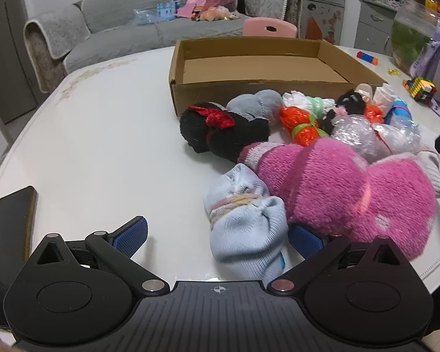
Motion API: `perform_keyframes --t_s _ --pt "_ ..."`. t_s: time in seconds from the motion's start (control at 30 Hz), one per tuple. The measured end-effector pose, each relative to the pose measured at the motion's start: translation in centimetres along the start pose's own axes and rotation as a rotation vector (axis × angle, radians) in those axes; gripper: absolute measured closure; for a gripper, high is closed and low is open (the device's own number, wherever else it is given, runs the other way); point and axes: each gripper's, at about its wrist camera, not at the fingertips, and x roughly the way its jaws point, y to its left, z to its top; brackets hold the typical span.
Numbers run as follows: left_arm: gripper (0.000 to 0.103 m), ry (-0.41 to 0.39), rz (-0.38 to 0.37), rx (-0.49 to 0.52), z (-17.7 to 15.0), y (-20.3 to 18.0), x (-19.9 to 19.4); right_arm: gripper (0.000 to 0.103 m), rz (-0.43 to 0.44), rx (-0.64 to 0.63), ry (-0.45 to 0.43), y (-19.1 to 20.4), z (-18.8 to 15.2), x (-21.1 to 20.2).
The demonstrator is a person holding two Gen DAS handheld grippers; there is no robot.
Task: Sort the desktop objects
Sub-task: 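Grasp the light-blue sock with the left gripper while the right grasps the white knit sock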
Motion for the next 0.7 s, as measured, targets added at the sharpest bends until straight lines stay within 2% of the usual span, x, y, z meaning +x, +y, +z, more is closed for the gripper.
perform_keyframes --t_s 0.3,0.37,0.43,0.5,0.7 --pt "0.004 -0.019 0.019 0.01 -0.2 -0.3 0.6 0.0 0.033 0.054 0.061 0.1 -0.4 1.0" --pt "0.008 -0.022 0.015 0.004 -0.1 -0.1 0.6 0.001 0.035 0.058 0.074 0.1 -0.5 1.2" --pt "0.02 -0.025 -0.008 -0.002 0.0 0.0 0.5 0.001 0.034 0.063 0.084 0.2 -0.6 1.4" --pt "0.028 -0.029 -0.022 0.007 0.1 -0.1 0.3 0.001 0.043 0.068 0.091 0.3 -0.7 1.5" --pt "0.029 -0.044 0.016 0.045 0.1 -0.7 0.2 0.001 0.043 0.077 0.106 0.1 -0.8 1.6"
